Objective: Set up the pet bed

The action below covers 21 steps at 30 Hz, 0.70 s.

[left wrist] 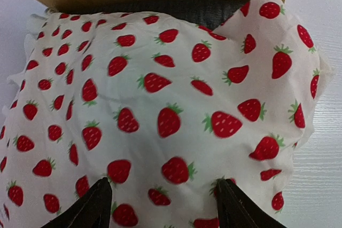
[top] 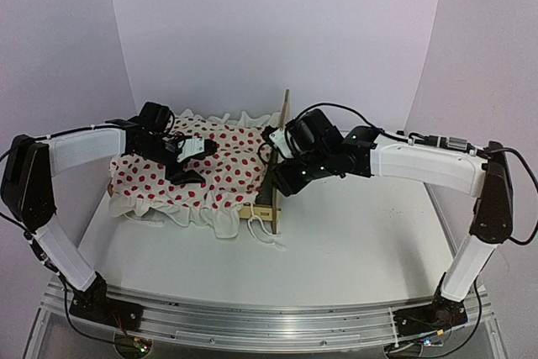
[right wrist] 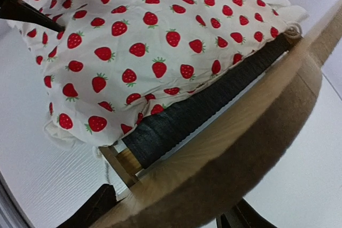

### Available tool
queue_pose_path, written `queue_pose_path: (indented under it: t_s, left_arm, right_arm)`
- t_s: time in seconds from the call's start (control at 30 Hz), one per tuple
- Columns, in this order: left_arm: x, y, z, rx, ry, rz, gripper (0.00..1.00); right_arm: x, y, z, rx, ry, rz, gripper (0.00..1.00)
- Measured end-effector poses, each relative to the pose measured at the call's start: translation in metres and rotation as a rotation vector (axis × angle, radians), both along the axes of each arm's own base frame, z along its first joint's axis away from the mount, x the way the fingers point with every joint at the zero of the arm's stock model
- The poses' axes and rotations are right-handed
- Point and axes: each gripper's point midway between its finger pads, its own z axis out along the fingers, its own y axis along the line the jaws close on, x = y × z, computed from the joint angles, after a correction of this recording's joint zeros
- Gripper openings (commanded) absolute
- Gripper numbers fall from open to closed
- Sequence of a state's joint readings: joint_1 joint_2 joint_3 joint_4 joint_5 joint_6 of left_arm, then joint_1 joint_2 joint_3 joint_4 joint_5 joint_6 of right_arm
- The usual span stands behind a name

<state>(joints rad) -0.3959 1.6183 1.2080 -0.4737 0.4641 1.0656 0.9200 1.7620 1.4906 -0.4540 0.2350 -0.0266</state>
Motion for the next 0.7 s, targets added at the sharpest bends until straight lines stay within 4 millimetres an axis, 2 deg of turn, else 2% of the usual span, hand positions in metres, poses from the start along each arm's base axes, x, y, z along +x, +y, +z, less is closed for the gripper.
queue_pose_path:
  t_s: [0.13, 0.23, 0.37, 0.47, 0.57, 0.63, 0.7]
  left_arm:
    - [0.024, 0.018, 0.019, -0.048, -0.018, 0.100, 0.69]
    - [0.029, 0.024, 0.027, -0.078, -0.011, 0.153, 0.69]
    - [0.031, 0.028, 0.042, -0.126, 0.004, 0.209, 0.70]
    - [0.039, 0.034, 0.060, -0.160, -0.016, 0.246, 0.71]
    - [0.044, 0.039, 0.071, -0.182, -0.040, 0.269, 0.71]
    - [0.045, 0.041, 0.075, -0.191, -0.045, 0.280, 0.72]
    - [0.046, 0.043, 0.077, -0.197, -0.051, 0.287, 0.72]
  right_arm:
    - [0.019, -0.015, 0.001, -0.018, -0.045, -0.134, 0.64]
    - [0.035, -0.034, 0.003, -0.041, -0.093, -0.270, 0.64]
    - [0.056, -0.079, 0.003, -0.068, -0.122, -0.468, 0.64]
    - [0.073, -0.134, 0.002, -0.033, -0.097, -0.607, 0.64]
    - [0.093, -0.220, 0.003, -0.050, -0.080, -0.780, 0.67]
    - [0.099, -0.276, 0.005, -0.098, -0.075, -0.887, 0.69]
    - [0.096, -0.310, 0.006, -0.140, -0.057, -0.926, 0.72]
